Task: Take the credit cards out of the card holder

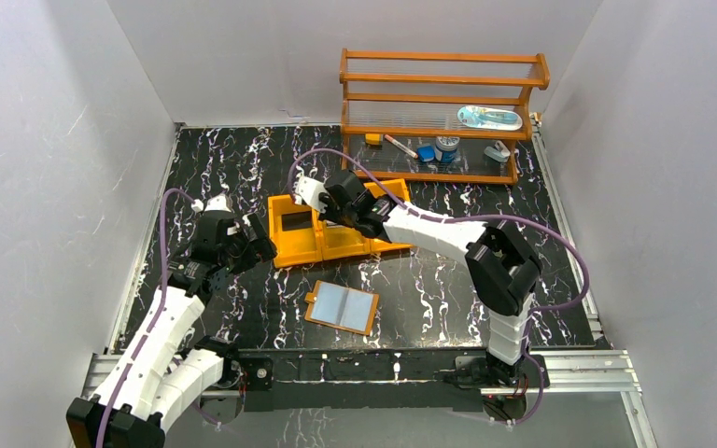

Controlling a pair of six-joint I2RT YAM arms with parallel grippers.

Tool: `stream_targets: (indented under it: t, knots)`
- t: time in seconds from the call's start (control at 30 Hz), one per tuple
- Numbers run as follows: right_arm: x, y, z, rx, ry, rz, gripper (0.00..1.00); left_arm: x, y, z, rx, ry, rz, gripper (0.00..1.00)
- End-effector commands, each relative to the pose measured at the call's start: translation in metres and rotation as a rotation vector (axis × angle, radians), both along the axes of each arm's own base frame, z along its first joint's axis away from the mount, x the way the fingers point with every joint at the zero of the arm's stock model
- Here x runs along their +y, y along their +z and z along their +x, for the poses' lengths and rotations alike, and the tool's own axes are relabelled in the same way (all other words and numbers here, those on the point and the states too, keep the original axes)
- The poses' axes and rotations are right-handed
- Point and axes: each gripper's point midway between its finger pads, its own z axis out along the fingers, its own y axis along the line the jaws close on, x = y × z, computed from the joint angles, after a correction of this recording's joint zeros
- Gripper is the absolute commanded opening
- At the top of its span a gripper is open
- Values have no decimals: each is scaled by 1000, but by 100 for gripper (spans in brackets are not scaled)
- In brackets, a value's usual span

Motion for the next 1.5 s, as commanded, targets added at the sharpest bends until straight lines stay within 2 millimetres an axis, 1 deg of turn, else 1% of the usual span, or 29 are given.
stream_targets:
  t: [0.0, 0.23, 0.4, 0.6, 0.67, 0.77, 0.83, 0.97, 1.07, 1.13, 1.2, 1.37, 1.47]
  knots:
    - [6, 11, 29, -196, 81, -97, 9, 7, 3, 0, -26, 17, 25, 98]
    - [6, -20, 42, -236, 118, -225, 9, 23, 11, 0, -54, 76, 82, 98]
    - [8, -31, 45, -263, 142, -242, 10, 24, 13, 0, -62, 80, 82, 98]
    - [11, -42, 39, -216, 174, -258, 16, 26, 16, -1, -74, 91, 83, 98]
    - [8, -48, 38, -212, 186, -282, 20, 26, 16, -2, -77, 93, 81, 98]
    - [5, -57, 37, -203, 192, -314, 21, 25, 17, -2, -78, 92, 77, 98]
    - [5, -59, 34, -179, 198, -303, 23, 25, 16, -2, -77, 92, 76, 98]
    - [3, -59, 29, -150, 191, -295, 29, 25, 16, -2, -76, 89, 74, 98]
    - [1, -54, 27, -148, 174, -280, 35, 23, 15, -1, -74, 79, 70, 98]
    - [2, -47, 29, -155, 151, -257, 39, 22, 14, -1, -72, 77, 68, 98]
    - [4, -37, 30, -157, 125, -216, 40, 21, 13, -1, -68, 73, 66, 98]
    - [17, 4, 23, -133, 77, -34, 47, 16, 11, -1, -58, 48, 49, 98]
    - [16, 35, 20, -115, -15, 101, 48, 9, 9, -1, -55, 21, 28, 98]
